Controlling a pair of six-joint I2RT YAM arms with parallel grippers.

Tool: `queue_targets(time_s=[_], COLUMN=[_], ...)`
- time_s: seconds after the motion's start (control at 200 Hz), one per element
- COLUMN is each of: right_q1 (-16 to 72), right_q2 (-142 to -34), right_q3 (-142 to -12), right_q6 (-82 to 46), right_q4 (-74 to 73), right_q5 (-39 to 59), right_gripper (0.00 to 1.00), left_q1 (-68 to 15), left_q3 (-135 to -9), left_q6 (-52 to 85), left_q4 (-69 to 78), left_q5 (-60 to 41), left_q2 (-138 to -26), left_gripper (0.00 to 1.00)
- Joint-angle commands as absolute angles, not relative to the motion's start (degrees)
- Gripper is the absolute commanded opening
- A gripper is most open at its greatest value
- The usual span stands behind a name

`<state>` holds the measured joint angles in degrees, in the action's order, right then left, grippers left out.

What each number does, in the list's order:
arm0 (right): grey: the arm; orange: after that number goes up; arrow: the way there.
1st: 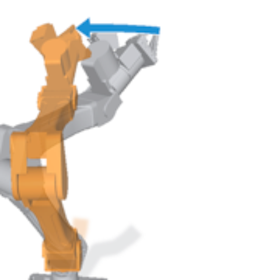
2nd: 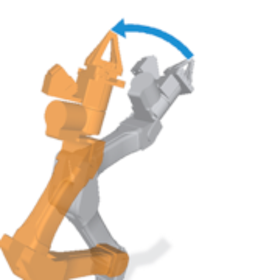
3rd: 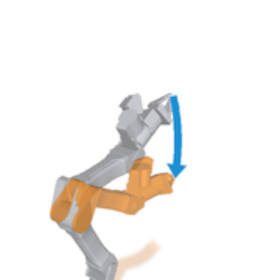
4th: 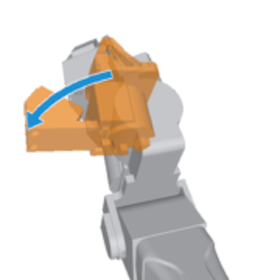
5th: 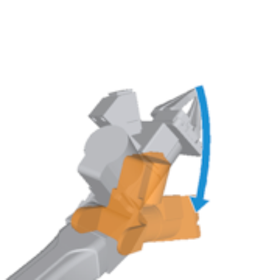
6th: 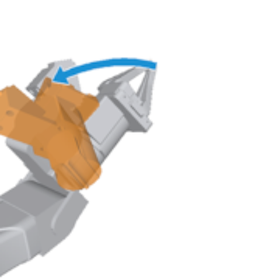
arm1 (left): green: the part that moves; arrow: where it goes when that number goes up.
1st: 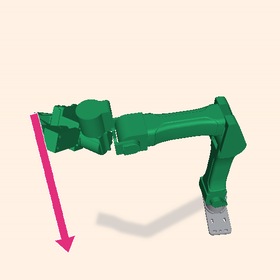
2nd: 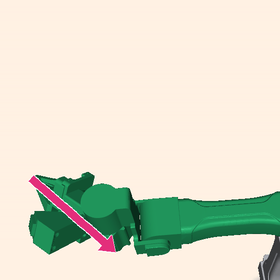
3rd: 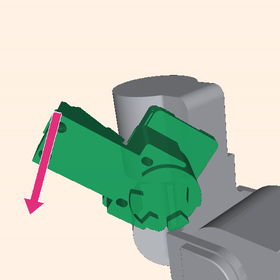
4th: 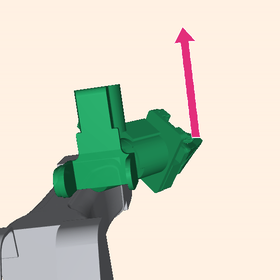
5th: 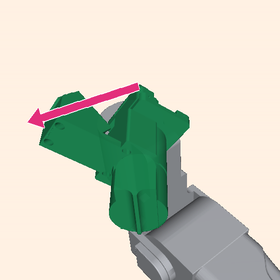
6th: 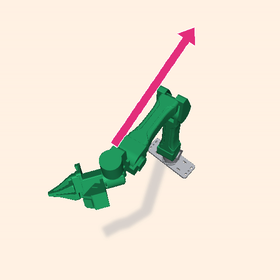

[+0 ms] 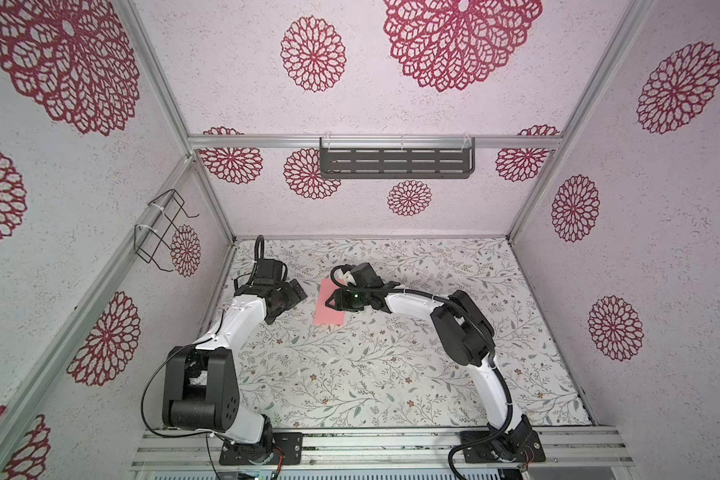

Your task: Fold a paper plane with a square sheet of paper (pick it up from the middle)

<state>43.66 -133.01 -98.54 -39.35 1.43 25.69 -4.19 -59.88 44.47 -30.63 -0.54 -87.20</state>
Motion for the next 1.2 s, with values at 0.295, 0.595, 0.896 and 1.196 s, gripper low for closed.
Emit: queue_targets(time_s=[0.295, 0.595, 0.896, 1.196], right_q1=[41.3, 33.2, 31.0, 30.6], right_q2=[-131.3, -117.9, -107.8, -111.2], right_q3=[-94.6, -74.8, -70.5, -70.0], right_q6=[-31.1, -18.0, -32.0, -36.6], right_q4=[13.4, 13.0, 0.0, -0.5], right_q5=[25.5, 31.8, 28.5, 25.0], right_gripper=[0.47, 0.47, 0.48, 0.43], left_q1=[-3.9, -6.9, -15.2, -19.7], left_q3=[-61.4, -61.1, -60.3, -59.1], left_q6=[43.3, 43.8, 49.6, 53.6], left_q4=[-28.1, -23.0, -16.7, -11.7], left_q5=[-8.6, -19.1, -25.2, -31.5], left_q2=[-89.1, -92.1, -96.2, -100.8], left_gripper=[0.97, 0.98, 0.97, 0.95])
